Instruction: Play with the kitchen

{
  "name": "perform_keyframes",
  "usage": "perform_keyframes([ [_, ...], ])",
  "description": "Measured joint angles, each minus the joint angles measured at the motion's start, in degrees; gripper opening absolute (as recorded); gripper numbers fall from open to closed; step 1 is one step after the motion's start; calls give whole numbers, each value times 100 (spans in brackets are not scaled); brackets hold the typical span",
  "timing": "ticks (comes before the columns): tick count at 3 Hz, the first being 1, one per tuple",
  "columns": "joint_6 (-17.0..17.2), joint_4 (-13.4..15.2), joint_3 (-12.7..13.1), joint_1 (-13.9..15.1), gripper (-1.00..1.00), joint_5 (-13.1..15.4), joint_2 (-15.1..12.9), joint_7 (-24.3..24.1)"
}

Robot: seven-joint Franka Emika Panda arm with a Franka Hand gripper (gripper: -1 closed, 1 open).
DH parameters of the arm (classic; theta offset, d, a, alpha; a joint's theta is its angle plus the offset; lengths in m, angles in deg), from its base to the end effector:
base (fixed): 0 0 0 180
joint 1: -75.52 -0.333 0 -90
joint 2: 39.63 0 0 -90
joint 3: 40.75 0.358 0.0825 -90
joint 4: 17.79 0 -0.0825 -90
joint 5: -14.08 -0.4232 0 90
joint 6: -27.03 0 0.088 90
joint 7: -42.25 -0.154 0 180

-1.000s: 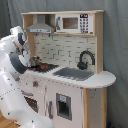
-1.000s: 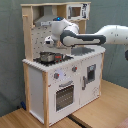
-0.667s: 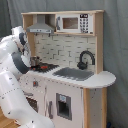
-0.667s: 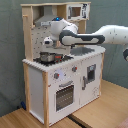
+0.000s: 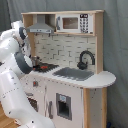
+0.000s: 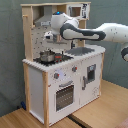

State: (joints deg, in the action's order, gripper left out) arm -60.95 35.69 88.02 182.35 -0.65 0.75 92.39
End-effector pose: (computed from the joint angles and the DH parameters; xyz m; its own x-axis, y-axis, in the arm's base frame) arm 0.5650 0.5264 0.5573 0.1419 0.9787 -0.1484 0.9639 -0.1025 0.2458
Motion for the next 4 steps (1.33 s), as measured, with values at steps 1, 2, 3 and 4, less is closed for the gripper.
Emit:
perform_keyframes([
  [1, 332, -473, -15, -25, 100, 128, 17, -108],
  [2, 274, -678, -12, -185, 100, 665, 76, -282],
  [3, -51, -683, -12, -301, 100, 1180, 88, -345],
  [4, -246, -683, -9, -462, 100, 1734, 130, -439],
])
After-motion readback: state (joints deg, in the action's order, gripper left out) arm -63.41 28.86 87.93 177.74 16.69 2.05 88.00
